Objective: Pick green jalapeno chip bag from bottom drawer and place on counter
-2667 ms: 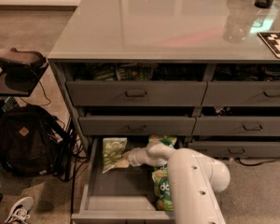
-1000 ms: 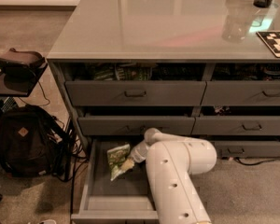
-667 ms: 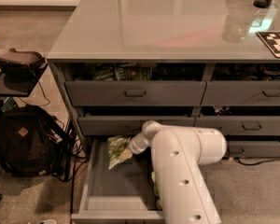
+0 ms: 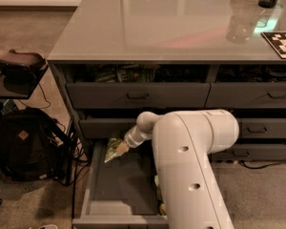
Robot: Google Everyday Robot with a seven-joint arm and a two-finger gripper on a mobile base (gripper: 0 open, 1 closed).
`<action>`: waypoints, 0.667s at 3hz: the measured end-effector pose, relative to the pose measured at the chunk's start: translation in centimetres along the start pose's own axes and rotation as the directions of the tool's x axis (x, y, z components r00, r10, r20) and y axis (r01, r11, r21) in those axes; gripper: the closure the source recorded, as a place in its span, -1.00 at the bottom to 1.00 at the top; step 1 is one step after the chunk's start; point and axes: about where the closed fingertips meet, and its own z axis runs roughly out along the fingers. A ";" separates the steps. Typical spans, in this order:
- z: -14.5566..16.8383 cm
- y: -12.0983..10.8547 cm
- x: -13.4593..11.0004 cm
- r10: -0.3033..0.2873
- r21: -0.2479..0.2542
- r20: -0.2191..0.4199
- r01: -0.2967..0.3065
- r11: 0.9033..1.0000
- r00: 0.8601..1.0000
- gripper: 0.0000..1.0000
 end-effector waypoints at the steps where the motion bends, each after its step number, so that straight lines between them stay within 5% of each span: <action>1: 0.0 0.0 0.0 -0.001 -0.001 0.000 0.001 1.000 1.000 1.00; 2: 0.2 2.4 1.7 0.018 -0.061 0.010 -0.017 0.998 1.000 1.00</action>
Offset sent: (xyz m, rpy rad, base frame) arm -0.0692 -0.0015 -0.0111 0.1071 0.1098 0.0327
